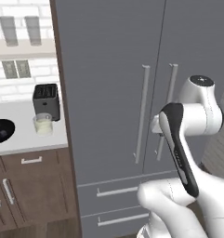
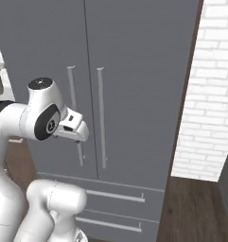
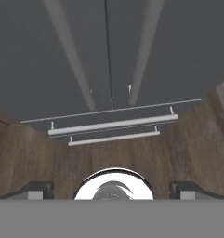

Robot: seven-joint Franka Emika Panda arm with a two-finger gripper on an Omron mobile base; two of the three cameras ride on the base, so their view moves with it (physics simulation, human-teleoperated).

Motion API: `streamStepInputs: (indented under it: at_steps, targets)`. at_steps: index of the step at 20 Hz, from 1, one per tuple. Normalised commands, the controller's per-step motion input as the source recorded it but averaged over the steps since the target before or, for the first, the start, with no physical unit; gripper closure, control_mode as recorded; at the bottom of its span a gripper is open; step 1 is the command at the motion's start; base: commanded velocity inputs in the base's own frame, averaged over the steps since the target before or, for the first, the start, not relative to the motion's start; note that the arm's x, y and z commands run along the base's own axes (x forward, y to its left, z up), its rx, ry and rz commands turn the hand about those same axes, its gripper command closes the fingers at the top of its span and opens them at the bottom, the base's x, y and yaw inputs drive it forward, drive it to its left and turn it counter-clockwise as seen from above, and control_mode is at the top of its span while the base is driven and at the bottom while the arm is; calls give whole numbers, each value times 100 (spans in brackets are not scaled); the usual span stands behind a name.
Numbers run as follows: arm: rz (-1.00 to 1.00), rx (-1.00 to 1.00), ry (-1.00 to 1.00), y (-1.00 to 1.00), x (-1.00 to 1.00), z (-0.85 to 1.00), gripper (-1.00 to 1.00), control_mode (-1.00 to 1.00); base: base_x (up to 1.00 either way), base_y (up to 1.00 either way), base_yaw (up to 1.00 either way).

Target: Grab a lemon wedge from the fridge and one ice cube from the ice bowl, and put them in the glass of lemonade.

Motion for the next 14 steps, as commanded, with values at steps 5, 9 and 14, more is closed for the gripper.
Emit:
streamStepInputs:
  at_steps: [5, 9, 14]
  targets:
    - [0, 0, 0, 0, 0, 0, -100, 100, -44, 88, -5]
    - [0, 0, 0, 0, 0, 0, -100, 100, -2, 100, -12]
    - [0, 0, 0, 0, 0, 0, -100, 100, 30, 100, -15]
